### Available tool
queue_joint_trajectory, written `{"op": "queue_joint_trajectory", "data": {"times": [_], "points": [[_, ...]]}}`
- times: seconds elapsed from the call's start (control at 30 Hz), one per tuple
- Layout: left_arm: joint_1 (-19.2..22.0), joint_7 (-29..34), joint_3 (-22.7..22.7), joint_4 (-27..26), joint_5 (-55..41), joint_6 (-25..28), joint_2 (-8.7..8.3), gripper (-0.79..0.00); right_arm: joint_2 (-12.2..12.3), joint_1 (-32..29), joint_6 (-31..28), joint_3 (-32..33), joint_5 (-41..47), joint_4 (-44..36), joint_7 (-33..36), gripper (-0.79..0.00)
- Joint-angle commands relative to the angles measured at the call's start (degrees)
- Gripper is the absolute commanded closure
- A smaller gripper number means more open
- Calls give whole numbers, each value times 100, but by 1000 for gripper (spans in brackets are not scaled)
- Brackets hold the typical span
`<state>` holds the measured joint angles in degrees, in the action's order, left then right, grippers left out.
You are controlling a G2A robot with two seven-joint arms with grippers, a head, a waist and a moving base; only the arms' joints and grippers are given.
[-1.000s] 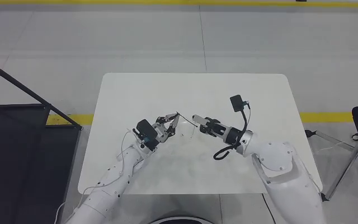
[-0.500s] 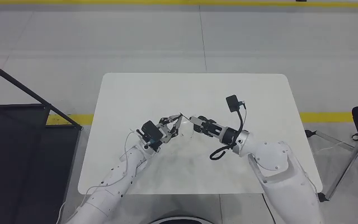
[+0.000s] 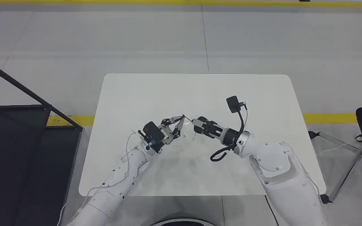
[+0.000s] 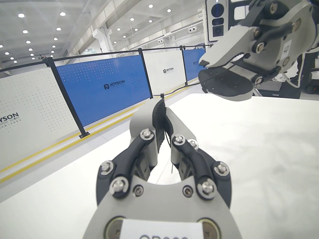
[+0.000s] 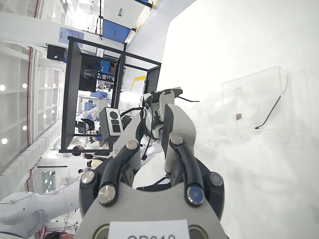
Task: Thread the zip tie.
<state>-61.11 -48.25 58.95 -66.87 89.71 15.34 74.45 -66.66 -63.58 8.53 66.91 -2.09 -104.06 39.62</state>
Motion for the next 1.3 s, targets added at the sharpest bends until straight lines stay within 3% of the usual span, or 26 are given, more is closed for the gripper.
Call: {"op": "queue_joint_trajectory", "data": {"times": [0.0,0.2,0.37,1.27], "points": [[0,-3,4,0,-1,3,2,0,-2,15,29,-20,-30,-2,-2,-197],[1,-8,17,5,1,12,8,0,-9,54,80,-60,-61,14,-12,-142],[4,-8,26,8,4,35,11,0,-13,73,104,-63,-39,33,-16,0],[2,-107,6,21,261,97,16,0,-20,149,219,-112,-136,74,21,0]]}}
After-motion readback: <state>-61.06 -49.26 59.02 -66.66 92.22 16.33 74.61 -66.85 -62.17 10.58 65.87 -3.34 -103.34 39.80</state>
